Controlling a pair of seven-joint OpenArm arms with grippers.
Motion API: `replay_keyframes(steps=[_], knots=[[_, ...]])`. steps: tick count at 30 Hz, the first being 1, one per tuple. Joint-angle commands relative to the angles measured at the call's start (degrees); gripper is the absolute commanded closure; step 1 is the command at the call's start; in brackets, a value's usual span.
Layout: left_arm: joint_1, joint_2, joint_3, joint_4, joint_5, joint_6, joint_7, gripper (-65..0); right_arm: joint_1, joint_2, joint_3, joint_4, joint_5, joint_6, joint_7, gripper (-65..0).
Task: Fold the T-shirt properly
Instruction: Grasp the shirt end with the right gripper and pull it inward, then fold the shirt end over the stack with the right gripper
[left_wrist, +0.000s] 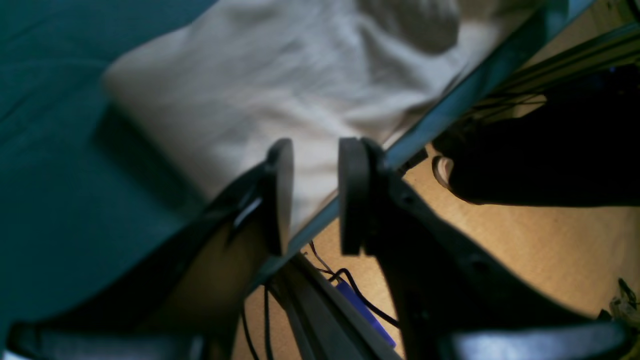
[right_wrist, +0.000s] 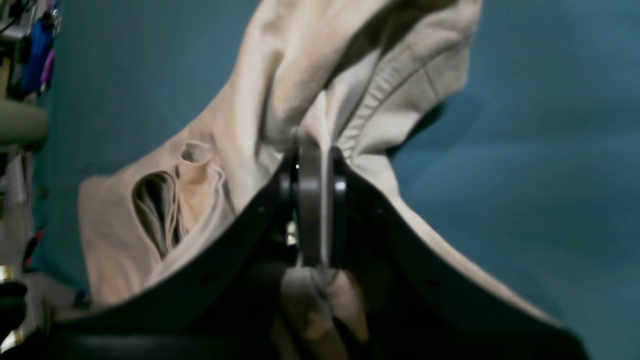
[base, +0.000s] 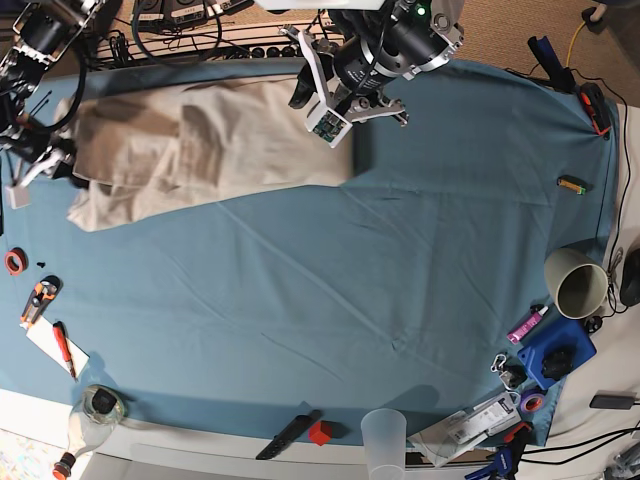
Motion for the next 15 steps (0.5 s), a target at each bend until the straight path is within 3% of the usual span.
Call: replay_keyframes(steps=[1, 8, 15], knots=[[0.1, 0.5, 0.3, 1.1, -0.7, -0.2, -1.0, -14.4, 1.0, 2.5, 1.2, 0.9, 0.7, 0.1, 1.0, 0.0], [0.7, 0.5, 0.3, 1.1, -0.6, -0.2, -0.3, -14.4, 1.2, 6.6, 1.4, 0.9, -2.7, 0.1, 1.0, 0.0], [1.5, 0.5, 0.3, 1.7, -0.5, 1.4, 1.0, -14.4, 0.8, 3.9, 1.4, 3.5, -2.2, 0.1, 1.0, 0.0]])
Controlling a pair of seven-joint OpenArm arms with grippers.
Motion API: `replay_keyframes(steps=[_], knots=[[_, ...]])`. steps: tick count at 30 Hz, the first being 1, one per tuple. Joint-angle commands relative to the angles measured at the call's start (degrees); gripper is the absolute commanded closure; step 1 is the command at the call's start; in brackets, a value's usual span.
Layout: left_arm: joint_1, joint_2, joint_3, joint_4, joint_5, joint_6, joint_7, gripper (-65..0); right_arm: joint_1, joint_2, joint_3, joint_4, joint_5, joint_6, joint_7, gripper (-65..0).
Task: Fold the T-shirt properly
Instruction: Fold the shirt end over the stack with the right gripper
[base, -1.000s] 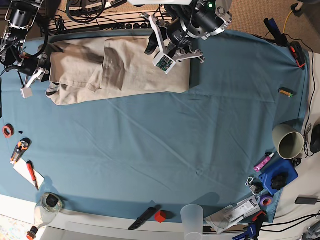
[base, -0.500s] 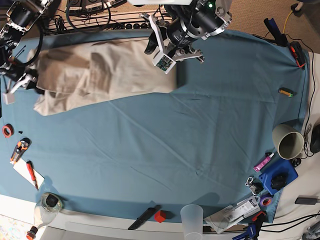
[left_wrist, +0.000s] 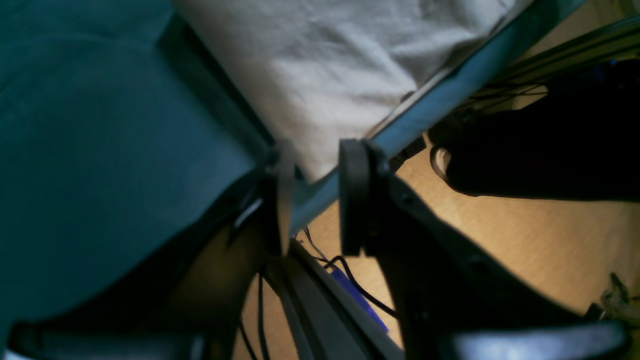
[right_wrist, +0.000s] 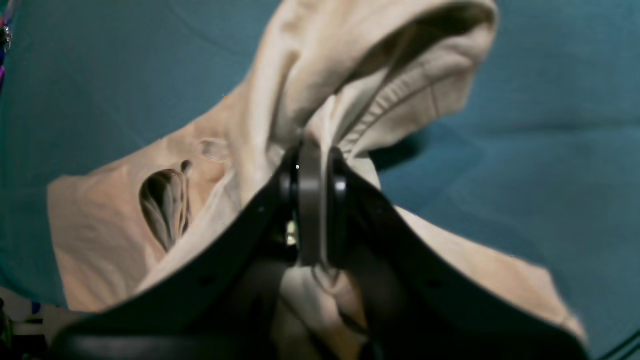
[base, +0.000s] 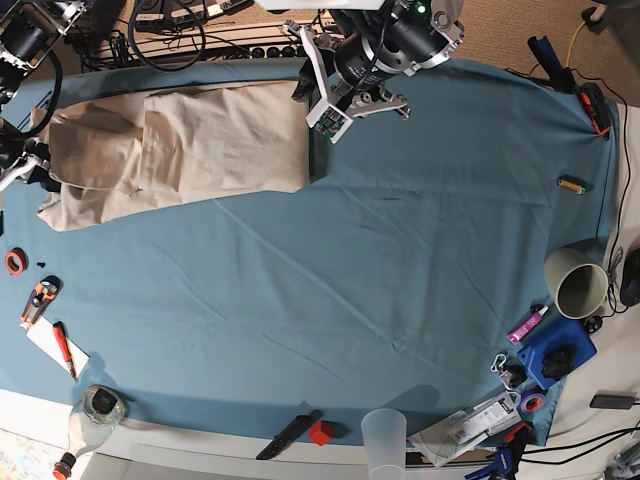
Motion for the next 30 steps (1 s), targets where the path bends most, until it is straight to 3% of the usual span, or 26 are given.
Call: replay_keyframes(steps=[1, 7, 10, 14, 18, 23, 30], knots=[[0.6, 0.4, 0.3, 2.0, -0.4, -0.1, -0.8, -14.4, -0.1, 0.7, 0.4, 3.0, 2.6, 0.1, 1.1, 0.0], [3.2, -2.7, 0.3, 3.6, 2.0, 0.2, -2.6, -14.4, -6.7, -5.5, 0.4, 20.9, 8.0, 0.1, 1.1, 0.0], [3.4, -3.9, 0.2, 3.6, 8.5, 4.5, -3.1, -14.4, -9.5, -7.5, 0.4, 28.4, 11.8, 0.1, 1.1, 0.0], [3.4, -5.6, 0.2, 3.6, 12.6, 6.6, -3.2, -14.4, -11.6, -10.3, -0.1, 34.9, 13.6, 0.1, 1.1, 0.0], [3.4, -6.2, 0.2, 3.6, 12.0, 7.1, -4.2, -14.4, -12.9, -11.7, -6.3, 37.5, 16.1, 0.1, 1.1, 0.0], [3.4, -6.2, 0.2, 3.6, 12.0, 7.1, -4.8, -14.4, -11.4, -12.1, -19.2, 37.6, 10.0, 0.1, 1.1, 0.0], [3.4, -6.2, 0.2, 3.6, 12.0, 7.1, -4.9, -14.4, -8.7, -14.6, -31.0, 37.6, 0.6, 0.1, 1.1, 0.0]])
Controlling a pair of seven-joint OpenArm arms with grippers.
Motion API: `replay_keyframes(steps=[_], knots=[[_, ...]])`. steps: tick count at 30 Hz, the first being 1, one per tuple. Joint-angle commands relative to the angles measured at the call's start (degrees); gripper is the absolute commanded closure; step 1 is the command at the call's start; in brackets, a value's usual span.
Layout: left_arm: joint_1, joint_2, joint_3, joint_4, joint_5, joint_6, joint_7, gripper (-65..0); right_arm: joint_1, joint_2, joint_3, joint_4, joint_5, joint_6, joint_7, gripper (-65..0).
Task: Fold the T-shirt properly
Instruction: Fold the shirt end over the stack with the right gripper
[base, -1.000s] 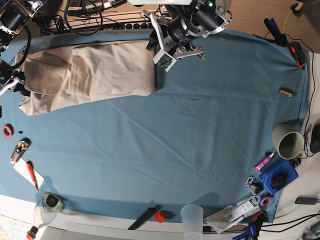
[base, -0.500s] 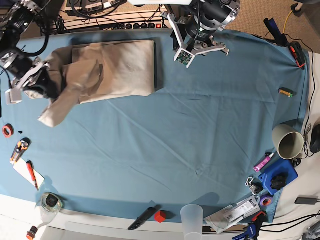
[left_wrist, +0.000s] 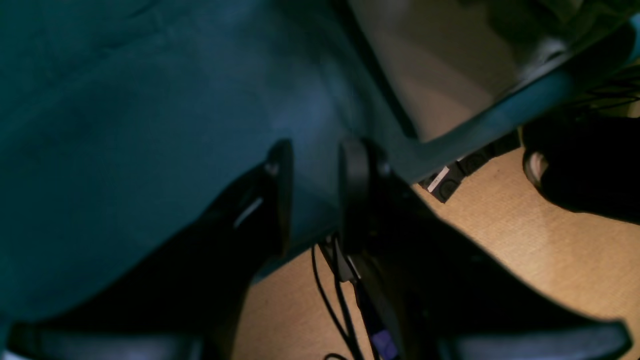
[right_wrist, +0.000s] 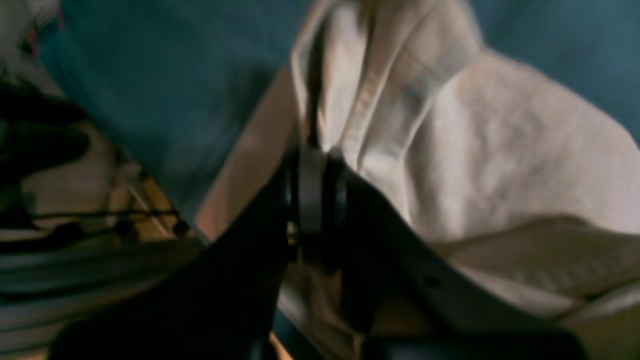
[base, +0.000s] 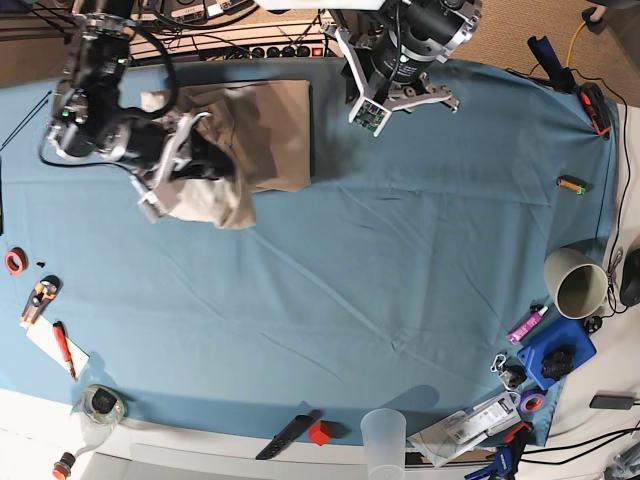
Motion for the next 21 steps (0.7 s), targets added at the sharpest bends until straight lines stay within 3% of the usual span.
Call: replay_keyframes(steps=[1, 6, 10, 21], knots=[[0.2, 0.2, 0.2, 0.9, -0.4, 0.2, -1.2, -14.4, 0.4, 0.3, -0.9, 1.0, 0.9, 0.1, 1.1, 0.0], [0.2, 0.2, 0.2, 0.9, -0.4, 0.2, -2.3, -14.4, 0.4, 0.0, -6.1, 1.0, 0.2, 0.1, 1.1, 0.0], [0.2, 0.2, 0.2, 0.9, -0.4, 0.2, -2.4, -14.4, 0.4, 0.0, -8.2, 1.0, 0.5, 0.1, 1.1, -10.3], [0.2, 0.2, 0.2, 0.9, -0.4, 0.2, -2.7, -14.4, 2.2, 0.0, -3.1, 9.6, 4.9, 0.1, 1.1, -11.7]])
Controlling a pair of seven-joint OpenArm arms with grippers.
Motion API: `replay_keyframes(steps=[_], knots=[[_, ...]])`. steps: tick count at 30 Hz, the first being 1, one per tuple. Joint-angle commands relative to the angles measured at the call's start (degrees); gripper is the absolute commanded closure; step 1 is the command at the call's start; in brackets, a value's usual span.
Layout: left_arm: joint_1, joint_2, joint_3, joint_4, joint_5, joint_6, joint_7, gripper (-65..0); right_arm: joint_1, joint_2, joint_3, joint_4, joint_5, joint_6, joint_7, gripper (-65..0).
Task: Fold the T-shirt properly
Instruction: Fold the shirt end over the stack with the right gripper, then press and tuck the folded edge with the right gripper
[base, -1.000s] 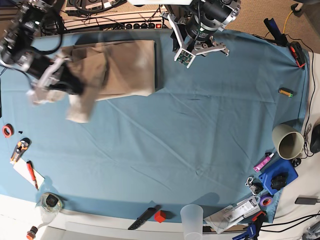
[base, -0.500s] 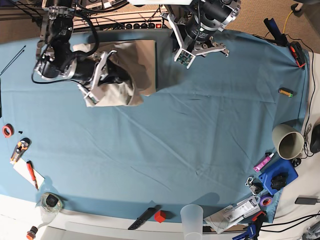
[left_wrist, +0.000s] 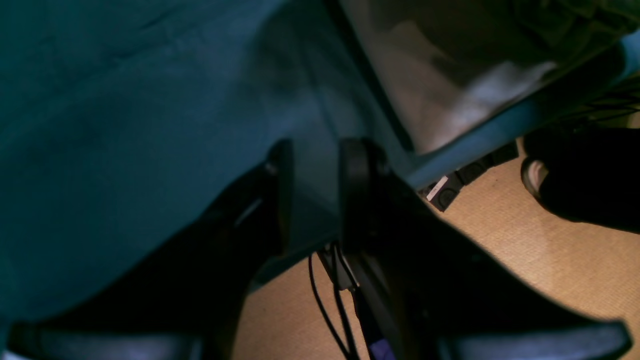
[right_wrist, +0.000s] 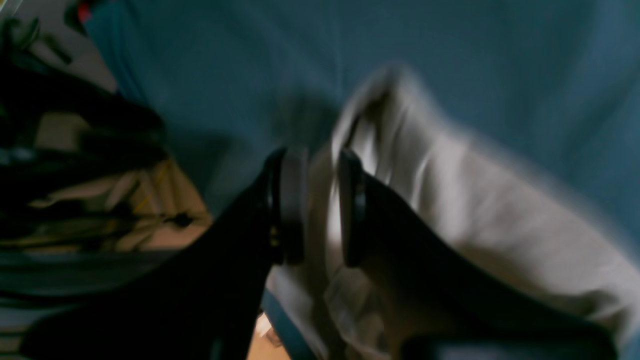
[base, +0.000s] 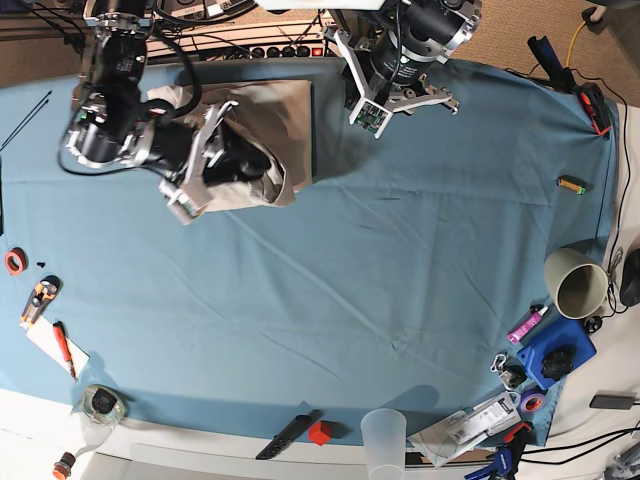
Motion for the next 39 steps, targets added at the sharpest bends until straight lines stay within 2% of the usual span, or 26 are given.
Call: replay_keyframes(steps=[1, 5, 7, 8, 10, 13, 17, 21, 23, 27, 32, 37, 39], knots=[[0.2, 0.2, 0.2, 0.9, -0.3, 0.0, -1.2, -14.4, 0.4, 0.5, 1.8, 2.3, 1.9, 0.1, 1.1, -11.7], [0.2, 0.2, 0.2, 0.9, -0.3, 0.0, -1.2, -14.4, 0.9, 0.5, 9.3, 6.3, 1.2, 0.1, 3.8, -11.7], [0.2, 0.3, 0.2, 0.9, -0.3, 0.0, -1.2, -14.4, 1.3, 0.5, 13.6, 7.0, -2.8, 0.1, 4.7, -11.4], [0.2, 0.3, 0.2, 0.9, -0.3, 0.0, -1.3, -14.4, 1.4, 0.5, 15.6, 6.8, -5.6, 0.1, 5.4, -9.0], [0.2, 0.3, 0.2, 0.9, -0.3, 0.0, -1.3, -14.4, 1.3, 0.5, 18.9, 6.5, -10.9, 0.1, 7.1, 0.0], [0.2, 0.3, 0.2, 0.9, -0.4, 0.0, -1.7, -14.4, 1.3, 0.7, 21.7, 4.1, -17.0, 0.1, 11.8, 0.0], [0.2, 0.3, 0.2, 0.9, -0.4, 0.0, -1.7, -14.4, 2.0, 0.7, 19.3, -3.4, -21.2, 0.1, 13.0, 0.0], [0.2, 0.3, 0.2, 0.9, -0.4, 0.0, -1.7, -14.4, 2.7, 0.7, 13.5, -10.1, -23.2, 0.1, 13.0, 0.0], [0.2, 0.3, 0.2, 0.9, -0.4, 0.0, -1.7, -14.4, 2.7, 0.7, 9.9, -10.4, -23.1, 0.1, 11.0, 0.0], [0.2, 0.3, 0.2, 0.9, -0.3, 0.0, -2.8, -14.4, 2.7, 0.7, 1.0, -10.4, -21.1, 0.1, 1.4, 0.0], [0.2, 0.3, 0.2, 0.9, -0.4, 0.0, -3.8, -14.4, 1.3, 1.0, -6.7, -10.4, -11.5, 0.1, 1.1, 0.0], [0.2, 0.3, 0.2, 0.9, -0.1, 0.0, -3.8, -14.4, 0.2, 1.7, -7.2, -7.5, 1.6, 0.1, 1.1, 0.0], [0.2, 0.3, 0.2, 0.9, -0.2, 0.0, -4.0, -14.4, 0.2, 2.9, -7.2, -6.7, 4.5, 0.1, 1.1, 0.0]])
